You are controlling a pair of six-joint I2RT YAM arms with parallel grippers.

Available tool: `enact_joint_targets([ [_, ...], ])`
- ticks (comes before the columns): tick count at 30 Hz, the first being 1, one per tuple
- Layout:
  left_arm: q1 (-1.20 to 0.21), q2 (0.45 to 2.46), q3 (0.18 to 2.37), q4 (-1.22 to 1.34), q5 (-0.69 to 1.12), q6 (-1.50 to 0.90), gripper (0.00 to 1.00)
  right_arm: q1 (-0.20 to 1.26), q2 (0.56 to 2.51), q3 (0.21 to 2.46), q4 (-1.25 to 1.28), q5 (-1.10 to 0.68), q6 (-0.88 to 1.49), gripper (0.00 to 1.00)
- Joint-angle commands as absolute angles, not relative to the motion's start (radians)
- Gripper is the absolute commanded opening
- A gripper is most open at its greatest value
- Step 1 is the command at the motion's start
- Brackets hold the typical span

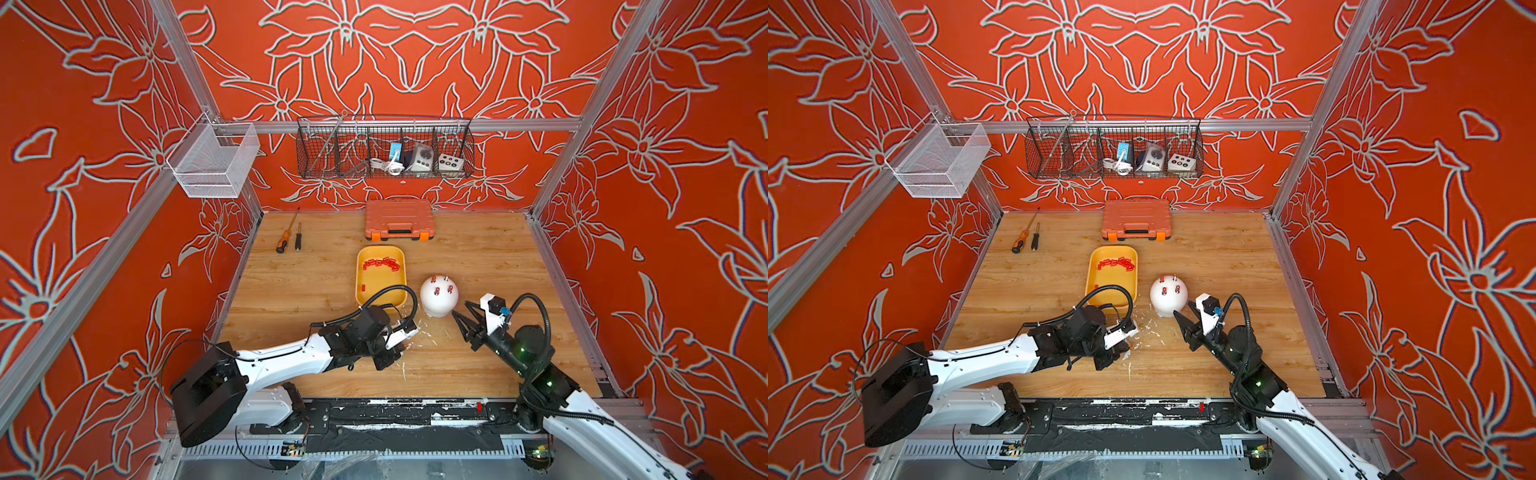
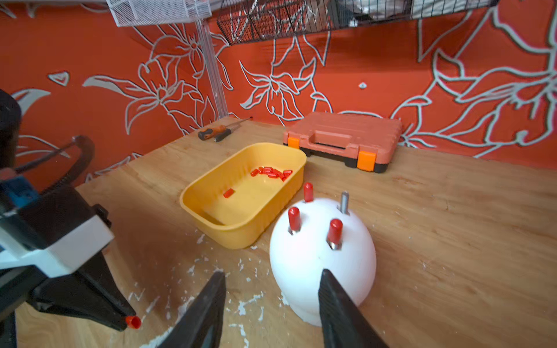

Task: Cover the protruding screws with screw protection sleeves
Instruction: Place the screw protection sleeve at the center of the board.

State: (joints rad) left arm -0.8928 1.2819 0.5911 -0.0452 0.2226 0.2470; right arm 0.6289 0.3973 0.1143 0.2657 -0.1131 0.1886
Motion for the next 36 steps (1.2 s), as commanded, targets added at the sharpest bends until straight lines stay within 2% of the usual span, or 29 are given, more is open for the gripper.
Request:
enact_joint_targets([
  [1, -0.920, 1.358, 0.661, -0.109, 0.167, 0.353, 0.00, 0.634, 0.355, 0.102, 0.287, -0.041, 0.176, 0.51],
  [10, -0.952, 1.492, 0.724, -0.125, 0.109, 0.419, 0.00, 0.634, 0.300, 0.098, 0.255, 0.007, 0.184, 0.53],
  [12, -0.954, 1.501, 0.728, -0.126, 0.101, 0.427, 0.06, 0.634, 0.299, 0.099, 0.255, 0.011, 0.185, 0.53],
  [16, -0.957, 1.493, 0.717, -0.106, 0.091, 0.451, 0.11, 0.634, 0.300, 0.097, 0.256, 0.021, 0.187, 0.53],
  [20, -0.957, 1.449, 0.682, -0.069, 0.090, 0.481, 0.23, 0.634, 0.304, 0.097, 0.261, 0.023, 0.186, 0.54],
  [22, -0.957, 1.421, 0.658, -0.050, 0.092, 0.493, 0.33, 0.634, 0.306, 0.097, 0.262, 0.026, 0.186, 0.54],
  [24, -0.957, 1.393, 0.644, -0.039, 0.087, 0.491, 0.34, 0.633, 0.310, 0.096, 0.265, 0.023, 0.184, 0.55],
  [28, -0.956, 1.271, 0.570, 0.041, 0.041, 0.464, 0.34, 0.634, 0.325, 0.096, 0.278, -0.009, 0.162, 0.55],
  [31, -0.930, 1.098, 0.453, 0.167, 0.017, 0.407, 0.40, 0.634, 0.365, 0.098, 0.318, -0.130, 0.119, 0.56],
  [33, -0.856, 0.962, 0.379, 0.230, 0.024, 0.310, 0.40, 0.634, 0.421, 0.109, 0.351, -0.237, 0.102, 0.56],
  [36, -0.673, 0.770, 0.286, 0.260, 0.180, 0.146, 0.44, 0.636, 0.550, 0.174, 0.336, -0.376, 0.085, 0.53],
])
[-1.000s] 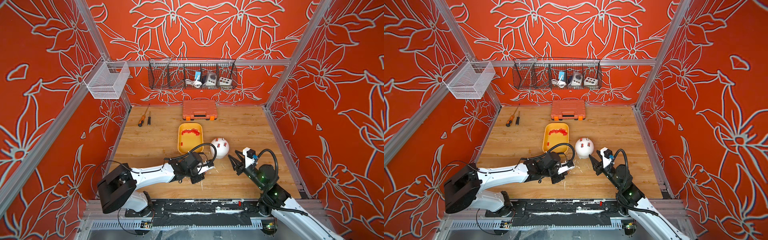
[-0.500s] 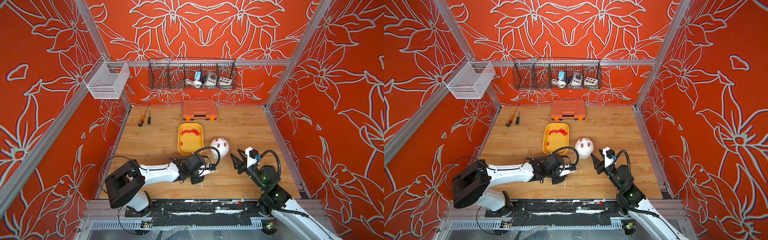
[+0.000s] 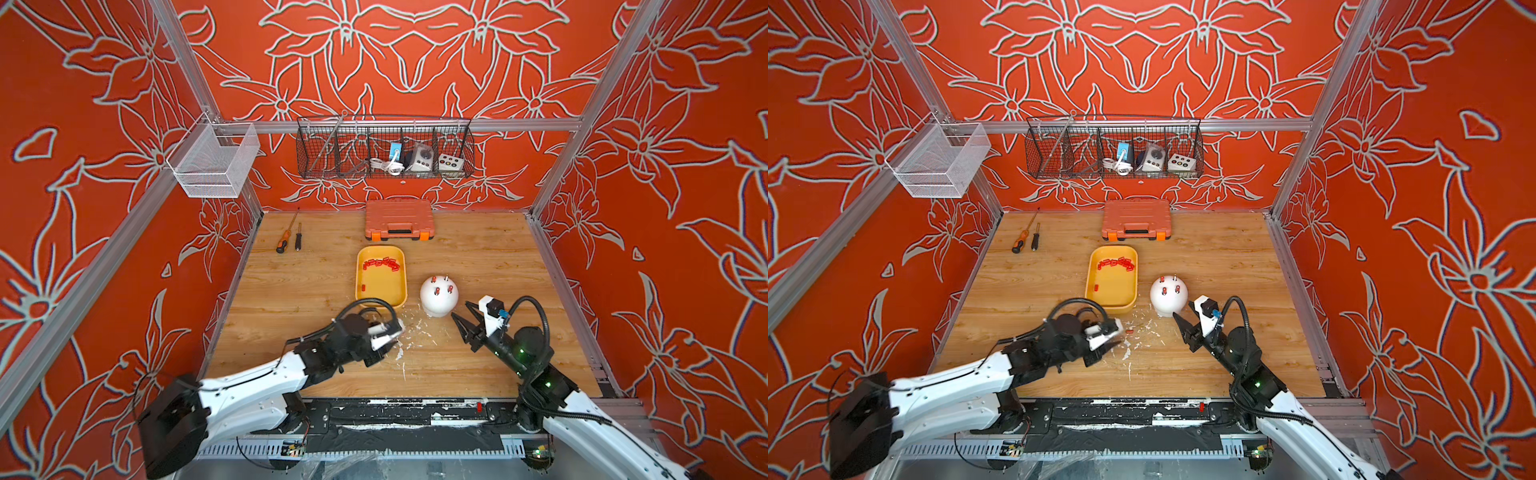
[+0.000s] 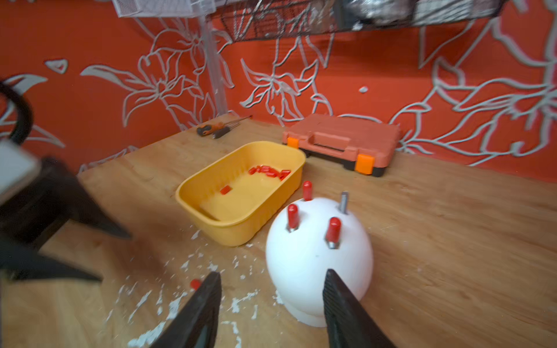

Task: Cover the protruding screws with screw protection sleeves
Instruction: Place the screw protection sleeve at the center of the board, then pick up the screw protection sleeve from the center of the board.

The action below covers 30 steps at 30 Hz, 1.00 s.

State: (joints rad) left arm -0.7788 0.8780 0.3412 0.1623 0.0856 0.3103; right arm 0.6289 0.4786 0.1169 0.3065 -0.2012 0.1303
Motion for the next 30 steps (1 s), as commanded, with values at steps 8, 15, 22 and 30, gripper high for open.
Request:
enact_joint_targets([
  [8, -0.566, 0.457, 0.163, 0.176, 0.208, 0.026, 0.45, 0.717, 1.008, 0.439, 0.204, -0.480, -0.004, 0.40],
  [15, -0.565, 0.238, 0.115, 0.114, 0.088, 0.017, 0.45, 0.839, 1.311, 0.809, -0.210, -0.338, -0.197, 0.39],
  [22, -0.565, 0.021, 0.085, 0.015, -0.017, 0.009, 0.57, 0.923, 1.629, 1.140, -0.564, -0.221, -0.354, 0.34],
  [30, -0.565, 0.072, 0.103, 0.022, -0.023, 0.014, 0.58, 0.944, 1.785, 1.263, -0.658, -0.169, -0.461, 0.31],
])
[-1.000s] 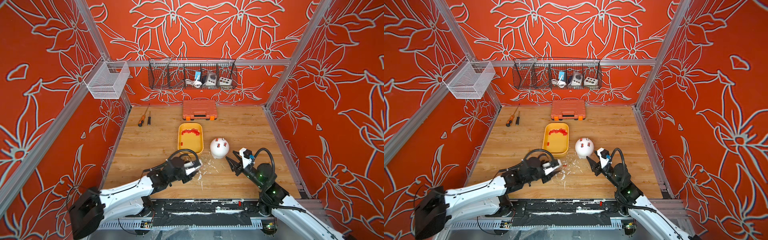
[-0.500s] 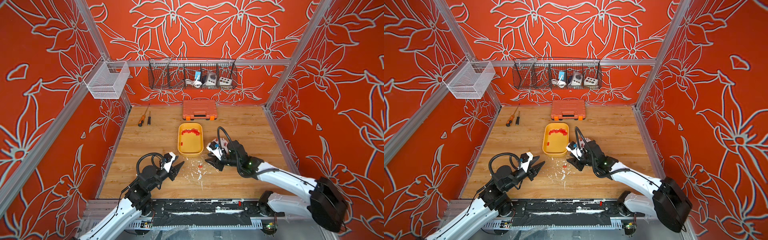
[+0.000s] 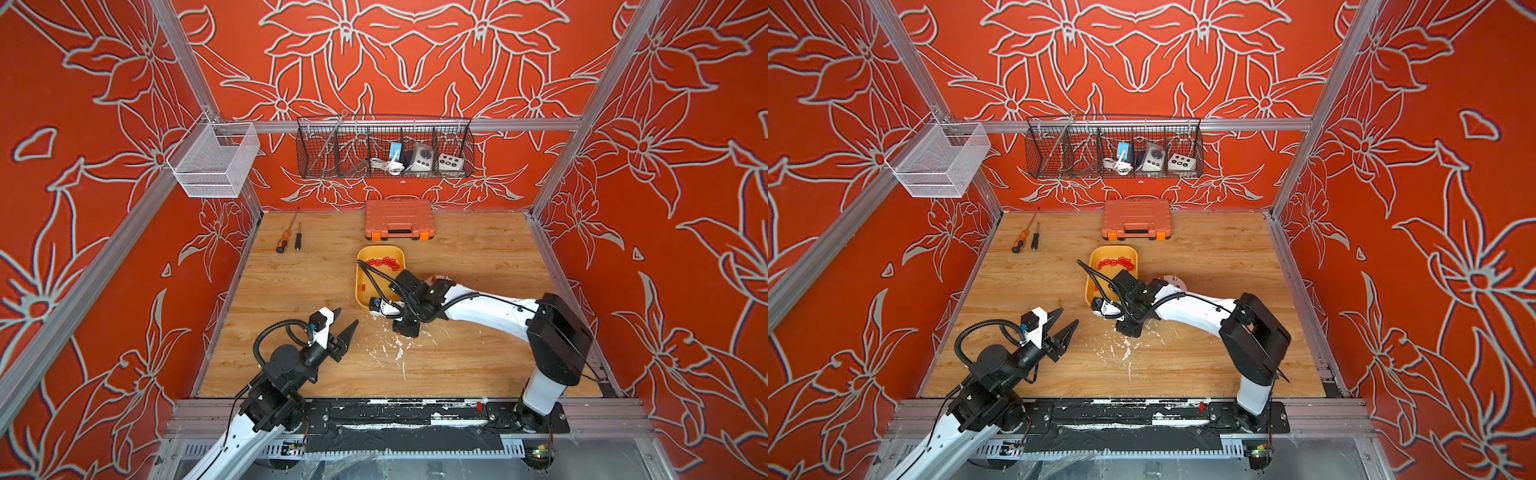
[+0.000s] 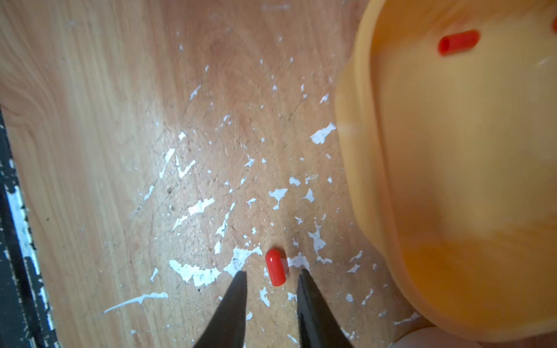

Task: Cover the protruding screws with screw protection sleeves
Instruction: Pick up the screw protection sleeve from the center of the board.

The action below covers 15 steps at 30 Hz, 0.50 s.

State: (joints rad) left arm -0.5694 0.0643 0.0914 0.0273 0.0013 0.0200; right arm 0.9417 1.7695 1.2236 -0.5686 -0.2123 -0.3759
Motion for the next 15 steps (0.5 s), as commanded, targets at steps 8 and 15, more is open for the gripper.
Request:
enact_joint_targets([
  [8, -0.564, 0.003, 0.095, -0.014, -0.048, 0.014, 0.58, 0.953, 1.866, 1.299, -0.683, -0.165, -0.501, 0.34],
  [15, -0.565, 0.010, 0.097, -0.010, -0.052, 0.013, 0.59, 0.968, 1.911, 1.313, -0.680, -0.178, -0.510, 0.36],
])
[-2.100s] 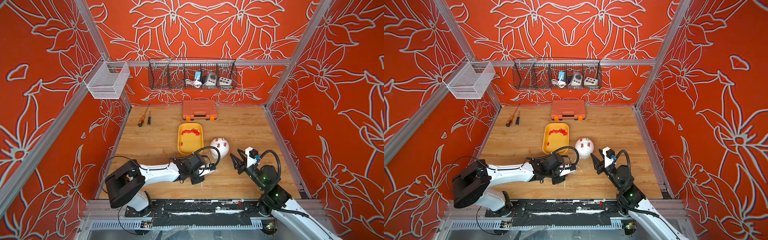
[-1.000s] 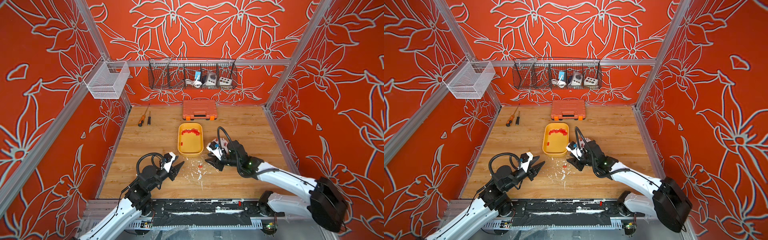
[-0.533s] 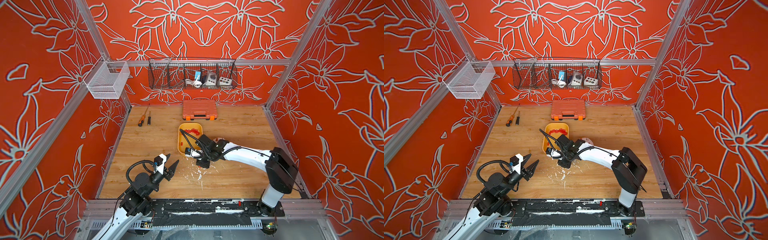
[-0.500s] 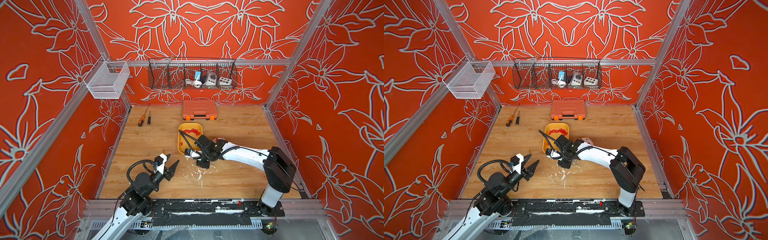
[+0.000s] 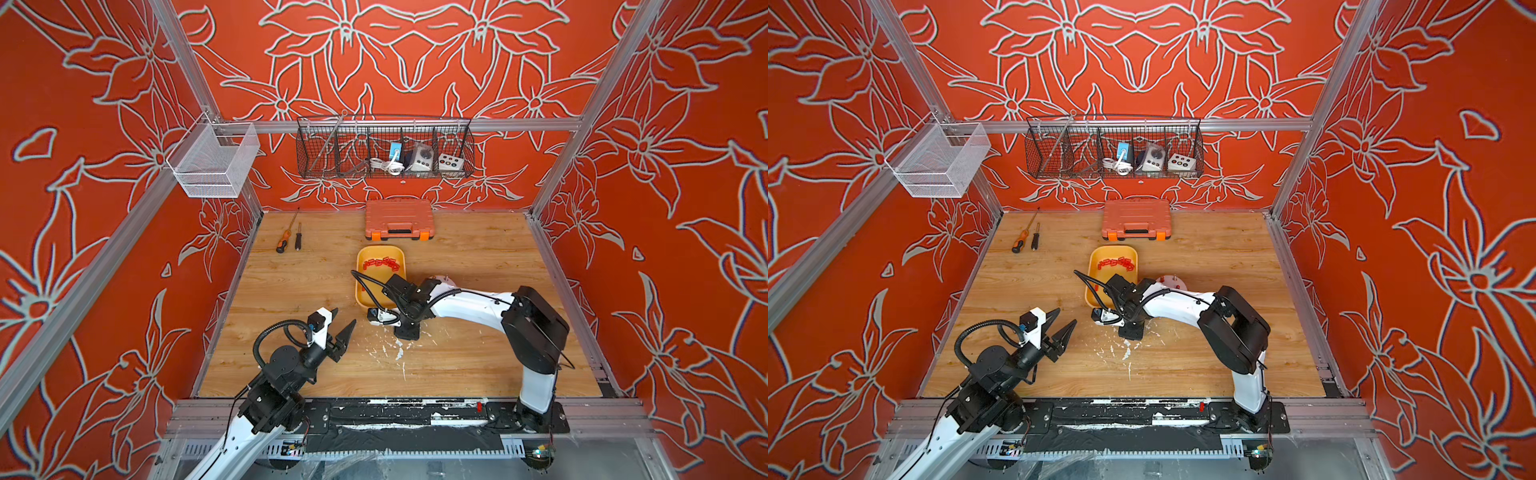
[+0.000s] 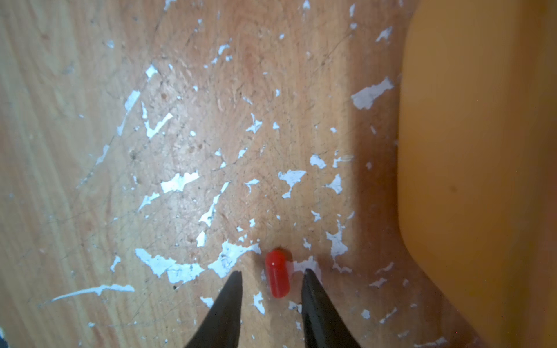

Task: Cover the protruding screws with screw protection sleeves
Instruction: Pick up the screw protection sleeve from the center of the board.

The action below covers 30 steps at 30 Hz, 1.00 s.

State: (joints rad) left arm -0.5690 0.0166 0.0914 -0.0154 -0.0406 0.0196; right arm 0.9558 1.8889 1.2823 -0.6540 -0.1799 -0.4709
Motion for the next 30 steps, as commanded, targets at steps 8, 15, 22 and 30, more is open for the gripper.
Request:
enact_joint_targets([
  [8, -0.565, 0.008, 0.097, -0.016, -0.058, 0.014, 0.58, 0.976, 1.954, 1.327, -0.677, -0.133, -0.509, 0.37],
  [15, -0.565, 0.009, 0.098, -0.014, -0.058, 0.014, 0.58, 0.977, 1.970, 1.322, -0.674, -0.113, -0.509, 0.37],
  [22, -0.565, 0.008, 0.097, -0.011, -0.057, 0.015, 0.58, 0.978, 1.980, 1.343, -0.694, -0.131, -0.496, 0.20],
  [30, -0.565, 0.012, 0.096, -0.006, -0.057, 0.017, 0.59, 0.995, 1.967, 1.392, -0.758, -0.156, -0.450, 0.03],
])
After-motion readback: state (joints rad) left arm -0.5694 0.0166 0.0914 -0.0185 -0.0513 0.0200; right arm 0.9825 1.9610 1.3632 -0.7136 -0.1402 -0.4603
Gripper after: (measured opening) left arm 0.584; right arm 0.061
